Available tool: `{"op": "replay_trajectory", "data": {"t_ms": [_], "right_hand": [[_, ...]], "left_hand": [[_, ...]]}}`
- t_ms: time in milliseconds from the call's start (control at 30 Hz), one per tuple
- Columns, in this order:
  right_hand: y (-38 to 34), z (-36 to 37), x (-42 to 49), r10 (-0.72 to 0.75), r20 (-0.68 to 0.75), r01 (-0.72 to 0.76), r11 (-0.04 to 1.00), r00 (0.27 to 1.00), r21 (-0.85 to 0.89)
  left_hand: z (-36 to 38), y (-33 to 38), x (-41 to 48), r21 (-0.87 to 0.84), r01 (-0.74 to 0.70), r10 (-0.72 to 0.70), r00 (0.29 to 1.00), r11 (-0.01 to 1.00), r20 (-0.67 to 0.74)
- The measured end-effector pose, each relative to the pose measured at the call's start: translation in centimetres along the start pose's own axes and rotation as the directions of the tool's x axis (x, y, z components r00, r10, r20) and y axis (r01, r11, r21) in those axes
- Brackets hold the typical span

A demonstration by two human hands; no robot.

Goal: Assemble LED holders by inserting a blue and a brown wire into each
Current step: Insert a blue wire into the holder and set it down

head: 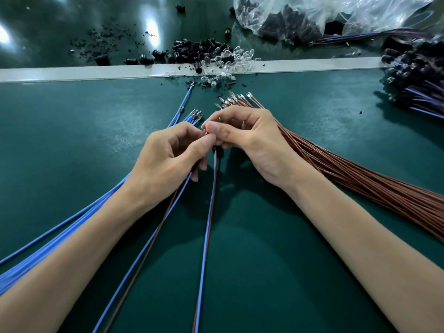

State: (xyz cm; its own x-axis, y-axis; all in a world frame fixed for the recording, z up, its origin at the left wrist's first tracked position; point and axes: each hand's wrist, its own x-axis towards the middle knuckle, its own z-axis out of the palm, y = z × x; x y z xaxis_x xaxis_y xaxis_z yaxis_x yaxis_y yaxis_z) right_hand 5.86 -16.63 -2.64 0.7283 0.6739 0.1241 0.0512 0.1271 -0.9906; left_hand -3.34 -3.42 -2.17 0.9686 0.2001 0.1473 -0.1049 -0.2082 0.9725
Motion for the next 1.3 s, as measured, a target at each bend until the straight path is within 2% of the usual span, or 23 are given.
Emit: {"op": "replay_trajectory", "data": {"t_ms": [267,433,733,833,967,1167,1300], "right_hand": [[0.1,-0.1,-0.1,0.009,-0.007,-0.009,1.0,1.0,0.004],[0.1,-0.1,-0.1,-0.016,-0.066,0.016,1.0,0.998,-0.007],[-0.1,0.7,-0.1,-0.072,-0.171,0.046,0.987,0.983,-0.155],[-0.2,0.9,-0.2,-0.072,-0.184,0.034,0.979,0.98,-0.201],[-0.2,1.0,-0.3,-0.098,-0.167,0.057,0.971,0.981,-0.234],[-0.1,0.8,-0.2,-0.079,-0.155,0.049,0.98,0.985,-0.192],[0.1,0.5,-0.2,-0.062,-0.097,0.044,0.983,0.993,-0.18]], "left_hand": [[-0.2,-0.7,0.2,0.047,-0.018,0.021,0.997,0.999,-0.074],[-0.3,-0.8,0.2,0.064,-0.053,0.059,0.994,0.997,-0.094],[-0.6,-0.9,0.2,0.121,-0.067,0.091,0.976,0.99,-0.198],[-0.6,-0.8,0.3,0.094,-0.061,0.081,0.97,0.994,-0.231],[-0.5,-0.7,0.2,0.089,-0.051,0.069,0.975,0.995,-0.213],[-0.3,-0.7,0.2,0.089,-0.041,0.056,0.984,0.995,-0.168],[-0.3,-0.7,0.2,0.052,-0.037,0.043,0.991,0.998,-0.127]]}}
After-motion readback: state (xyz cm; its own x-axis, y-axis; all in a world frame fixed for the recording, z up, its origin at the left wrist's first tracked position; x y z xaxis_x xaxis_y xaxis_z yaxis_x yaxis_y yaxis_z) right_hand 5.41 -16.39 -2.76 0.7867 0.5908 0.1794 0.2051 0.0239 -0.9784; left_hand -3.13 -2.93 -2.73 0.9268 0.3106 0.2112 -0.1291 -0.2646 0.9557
